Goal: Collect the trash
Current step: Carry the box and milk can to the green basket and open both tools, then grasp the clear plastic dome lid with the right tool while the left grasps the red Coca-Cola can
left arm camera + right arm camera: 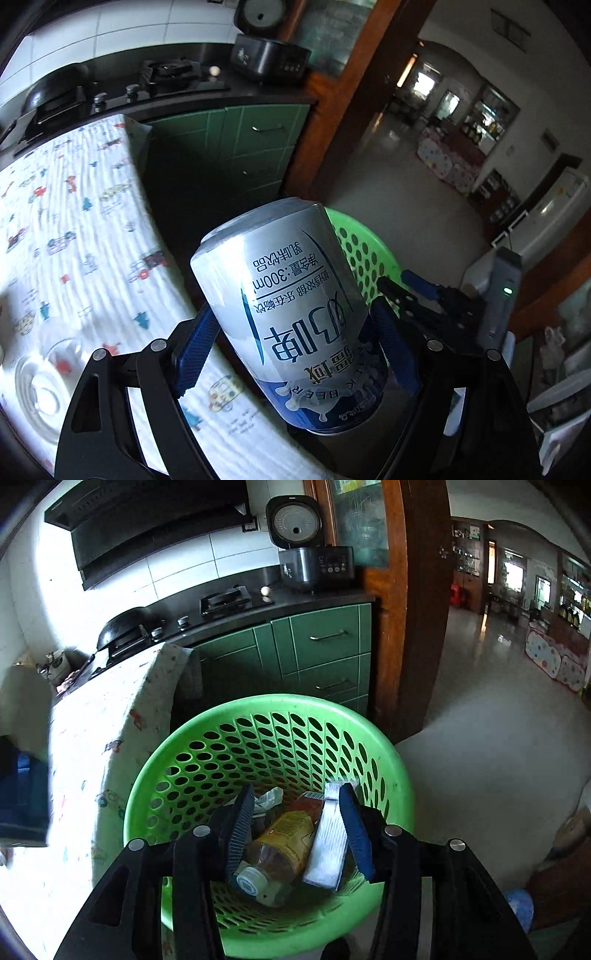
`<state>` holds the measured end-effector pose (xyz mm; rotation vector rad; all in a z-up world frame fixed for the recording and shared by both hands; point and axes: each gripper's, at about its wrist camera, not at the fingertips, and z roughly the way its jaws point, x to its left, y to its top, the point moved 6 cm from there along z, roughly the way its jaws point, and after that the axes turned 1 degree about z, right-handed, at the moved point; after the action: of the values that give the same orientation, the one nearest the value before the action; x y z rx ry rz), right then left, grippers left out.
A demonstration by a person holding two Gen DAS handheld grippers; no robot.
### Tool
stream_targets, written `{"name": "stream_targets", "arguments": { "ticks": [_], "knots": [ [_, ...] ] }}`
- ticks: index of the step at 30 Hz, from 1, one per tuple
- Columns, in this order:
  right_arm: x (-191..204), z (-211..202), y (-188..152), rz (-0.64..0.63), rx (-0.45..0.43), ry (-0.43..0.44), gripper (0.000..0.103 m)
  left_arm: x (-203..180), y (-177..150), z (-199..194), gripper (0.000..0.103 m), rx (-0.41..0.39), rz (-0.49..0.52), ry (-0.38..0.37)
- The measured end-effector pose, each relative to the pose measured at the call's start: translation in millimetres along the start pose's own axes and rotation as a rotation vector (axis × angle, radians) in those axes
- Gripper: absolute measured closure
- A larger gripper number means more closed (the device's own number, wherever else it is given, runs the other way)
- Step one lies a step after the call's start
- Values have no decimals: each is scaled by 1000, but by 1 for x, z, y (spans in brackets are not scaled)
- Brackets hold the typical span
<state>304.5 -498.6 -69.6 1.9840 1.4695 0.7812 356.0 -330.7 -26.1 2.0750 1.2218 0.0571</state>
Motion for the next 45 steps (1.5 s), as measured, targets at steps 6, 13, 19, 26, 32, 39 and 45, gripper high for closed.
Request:
{"name": "stream_targets", "arguments": {
  "ticks": [6,13,19,26,32,39,45],
  "knots": [
    [1,-29,-8,-24,-62,3,38,-12,5,45,23,73,57,44],
    [7,-54,-15,-33,-99,21,33,-16,5,75,21,121,134,115],
    [15,-71,-17,-30,-128,30,30,-12,1,67,17,98,139,110],
    [43,-91,-24,-37,-137,82,28,-1,-14,19,17,26,132,130],
    [83,-102,-31,-65,-137,147,23,21,-44,-42,17,-35,100,171],
    [144,-100,-36,-120,-105,236,19,78,-81,-115,17,-122,14,302],
    [201,-88,-38,-184,-66,316,19,140,-112,-173,17,-176,-112,413]
  ]
}}
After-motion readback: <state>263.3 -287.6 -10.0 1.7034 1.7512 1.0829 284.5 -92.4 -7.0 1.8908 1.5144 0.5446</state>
